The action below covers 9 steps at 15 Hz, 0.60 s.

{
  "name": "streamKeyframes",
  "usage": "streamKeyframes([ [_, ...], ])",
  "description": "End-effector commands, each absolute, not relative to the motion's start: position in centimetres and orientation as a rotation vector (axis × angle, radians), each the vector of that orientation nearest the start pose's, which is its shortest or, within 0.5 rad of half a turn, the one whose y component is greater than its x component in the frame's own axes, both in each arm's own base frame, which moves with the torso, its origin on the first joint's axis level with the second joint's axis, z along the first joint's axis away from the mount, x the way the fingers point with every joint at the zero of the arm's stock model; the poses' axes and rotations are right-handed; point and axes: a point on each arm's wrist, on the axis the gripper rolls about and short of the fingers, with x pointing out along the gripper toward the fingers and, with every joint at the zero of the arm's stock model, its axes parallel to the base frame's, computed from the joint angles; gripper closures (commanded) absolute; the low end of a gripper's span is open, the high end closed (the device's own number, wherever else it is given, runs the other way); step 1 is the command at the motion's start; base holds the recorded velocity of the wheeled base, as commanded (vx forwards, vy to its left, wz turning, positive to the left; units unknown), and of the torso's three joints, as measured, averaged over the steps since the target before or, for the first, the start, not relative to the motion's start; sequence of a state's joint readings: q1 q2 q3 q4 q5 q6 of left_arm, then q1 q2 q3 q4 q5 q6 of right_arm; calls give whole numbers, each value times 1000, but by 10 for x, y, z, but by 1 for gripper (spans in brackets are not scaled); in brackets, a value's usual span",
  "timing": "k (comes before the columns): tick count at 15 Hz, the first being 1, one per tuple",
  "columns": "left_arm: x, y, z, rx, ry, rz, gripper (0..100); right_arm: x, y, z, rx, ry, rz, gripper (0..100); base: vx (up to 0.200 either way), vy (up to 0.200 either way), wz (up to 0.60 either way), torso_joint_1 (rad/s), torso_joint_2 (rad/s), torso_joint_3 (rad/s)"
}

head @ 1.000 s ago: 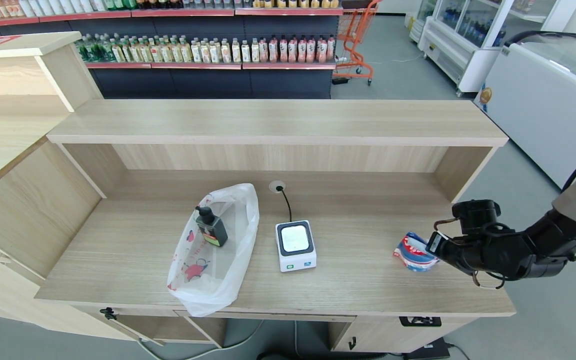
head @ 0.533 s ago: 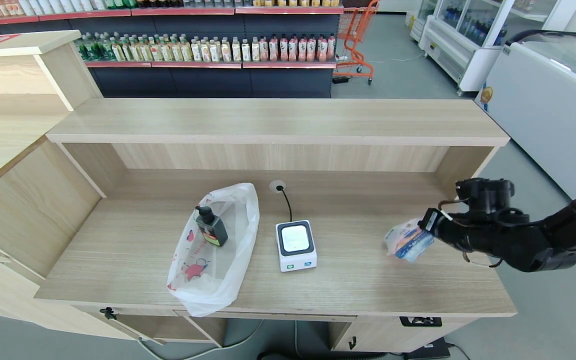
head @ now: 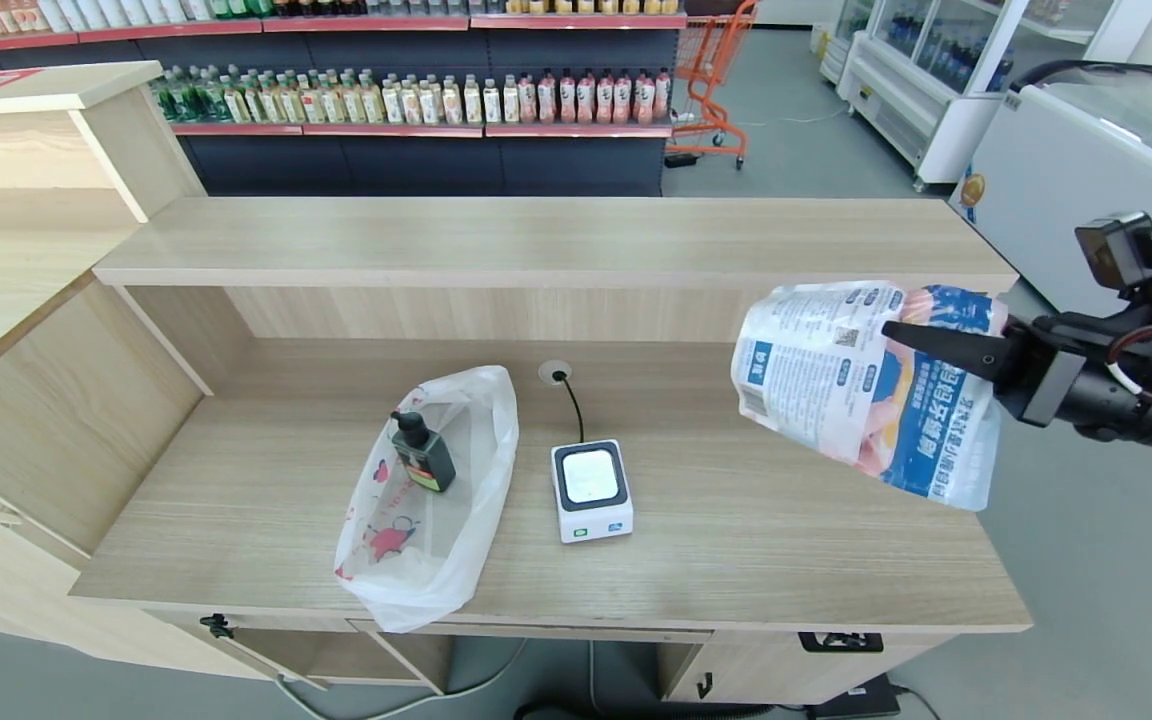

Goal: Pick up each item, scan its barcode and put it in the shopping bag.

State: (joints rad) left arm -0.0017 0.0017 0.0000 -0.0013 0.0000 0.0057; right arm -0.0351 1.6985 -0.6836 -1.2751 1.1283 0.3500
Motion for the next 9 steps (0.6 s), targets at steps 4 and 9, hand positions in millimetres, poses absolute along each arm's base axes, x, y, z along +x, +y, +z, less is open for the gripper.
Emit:
streamKeyframes([
  [4, -23, 0, 76, 6, 0, -2, 0, 261, 30, 231, 269, 19, 1278, 100, 0, 0, 0, 0, 0, 0],
  [9, -23, 0, 76, 6, 0, -2, 0, 243, 51, 219, 375, 175, 1404, 100, 0, 0, 0, 0, 0, 0],
])
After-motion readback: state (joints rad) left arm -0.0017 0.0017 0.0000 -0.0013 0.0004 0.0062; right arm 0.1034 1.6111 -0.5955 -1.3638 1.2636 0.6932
